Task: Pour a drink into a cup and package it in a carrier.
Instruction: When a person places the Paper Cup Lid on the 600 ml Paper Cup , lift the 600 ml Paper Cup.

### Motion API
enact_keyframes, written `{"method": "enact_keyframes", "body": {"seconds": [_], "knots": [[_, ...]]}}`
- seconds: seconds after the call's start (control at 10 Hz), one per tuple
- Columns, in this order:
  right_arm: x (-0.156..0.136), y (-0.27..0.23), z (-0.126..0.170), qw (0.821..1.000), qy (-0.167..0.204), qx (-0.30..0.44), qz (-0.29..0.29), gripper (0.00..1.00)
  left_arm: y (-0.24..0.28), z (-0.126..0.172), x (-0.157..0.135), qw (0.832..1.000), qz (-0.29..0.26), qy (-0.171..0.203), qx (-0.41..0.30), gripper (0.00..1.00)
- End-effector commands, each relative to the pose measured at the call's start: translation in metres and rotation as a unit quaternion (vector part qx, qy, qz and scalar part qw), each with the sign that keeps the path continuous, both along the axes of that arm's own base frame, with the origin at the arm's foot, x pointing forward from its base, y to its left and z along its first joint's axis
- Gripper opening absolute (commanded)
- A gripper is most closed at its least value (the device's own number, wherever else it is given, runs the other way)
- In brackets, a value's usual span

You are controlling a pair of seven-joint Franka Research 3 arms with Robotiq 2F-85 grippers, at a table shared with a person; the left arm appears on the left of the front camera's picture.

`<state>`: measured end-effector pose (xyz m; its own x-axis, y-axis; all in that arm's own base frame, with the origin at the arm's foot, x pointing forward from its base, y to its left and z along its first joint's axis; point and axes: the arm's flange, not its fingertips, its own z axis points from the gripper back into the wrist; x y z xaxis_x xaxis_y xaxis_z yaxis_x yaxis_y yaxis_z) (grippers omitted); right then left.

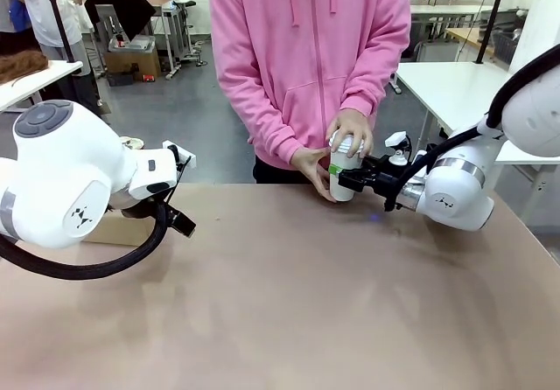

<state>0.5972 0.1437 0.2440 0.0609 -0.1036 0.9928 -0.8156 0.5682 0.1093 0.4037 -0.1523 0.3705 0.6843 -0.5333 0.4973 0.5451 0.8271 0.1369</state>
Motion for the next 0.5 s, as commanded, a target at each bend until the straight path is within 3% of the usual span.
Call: {"method": "enact_keyframes", "body": {"seconds": [0.0, 0.4], "knots": [[-0.0018, 0.0021, 0.0073, 1.000, -0.003, -0.001, 0.000, 0.80, 0.0004, 0.0002, -0.0003, 1.000, 0.000, 0.000, -0.001, 1.00], [-0.0018, 0.0021, 0.0073, 1.000, -0.003, -0.001, 0.000, 0.80, 0.0004, 0.0002, -0.0003, 1.000, 0.000, 0.000, -0.001, 1.00]]}}
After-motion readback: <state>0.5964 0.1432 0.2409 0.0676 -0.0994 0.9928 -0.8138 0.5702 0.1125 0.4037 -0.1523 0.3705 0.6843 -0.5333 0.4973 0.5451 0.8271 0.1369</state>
